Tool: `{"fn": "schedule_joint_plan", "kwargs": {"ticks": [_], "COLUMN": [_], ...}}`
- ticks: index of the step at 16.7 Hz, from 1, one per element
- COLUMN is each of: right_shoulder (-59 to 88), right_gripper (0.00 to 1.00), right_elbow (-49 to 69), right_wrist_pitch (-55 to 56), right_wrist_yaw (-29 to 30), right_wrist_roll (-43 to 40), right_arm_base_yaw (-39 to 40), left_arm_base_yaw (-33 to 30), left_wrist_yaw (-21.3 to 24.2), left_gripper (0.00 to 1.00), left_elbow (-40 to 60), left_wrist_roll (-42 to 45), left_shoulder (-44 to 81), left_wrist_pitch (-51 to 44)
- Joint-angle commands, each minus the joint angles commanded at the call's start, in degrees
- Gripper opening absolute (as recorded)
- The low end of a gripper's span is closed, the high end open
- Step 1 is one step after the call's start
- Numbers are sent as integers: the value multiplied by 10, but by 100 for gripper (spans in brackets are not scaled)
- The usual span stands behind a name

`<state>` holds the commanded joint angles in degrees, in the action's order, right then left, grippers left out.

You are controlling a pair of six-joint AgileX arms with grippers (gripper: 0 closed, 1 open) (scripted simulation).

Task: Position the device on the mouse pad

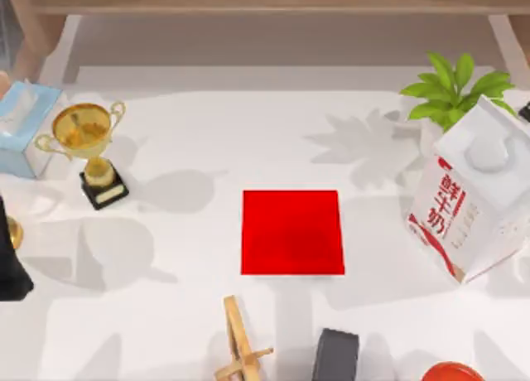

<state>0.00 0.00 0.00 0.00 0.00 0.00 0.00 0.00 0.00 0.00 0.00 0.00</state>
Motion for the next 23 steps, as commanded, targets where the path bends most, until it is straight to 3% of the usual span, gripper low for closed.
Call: {"fn": "schedule_joint_plan", "kwargs": {"ticks": [5,9,23], "right_shoulder": [35,159,852], "right_gripper": [100,100,100], "right_elbow": [29,123,627], "right_wrist_pitch": [-23,-99,-502], "right_wrist_yaw": [0,0,0], "right_wrist_roll": [-35,-168,-999], "right_arm_base_yaw": [-7,-28,-144], "left_arm_base_yaw": [0,0,0], "left_wrist_yaw": [0,0,0], "left_gripper": [100,100,100], "left_elbow": [0,0,0], "left_wrist_roll": [0,0,0], "left_shoulder": [0,0,0], "left_wrist_pitch": [0,0,0]}}
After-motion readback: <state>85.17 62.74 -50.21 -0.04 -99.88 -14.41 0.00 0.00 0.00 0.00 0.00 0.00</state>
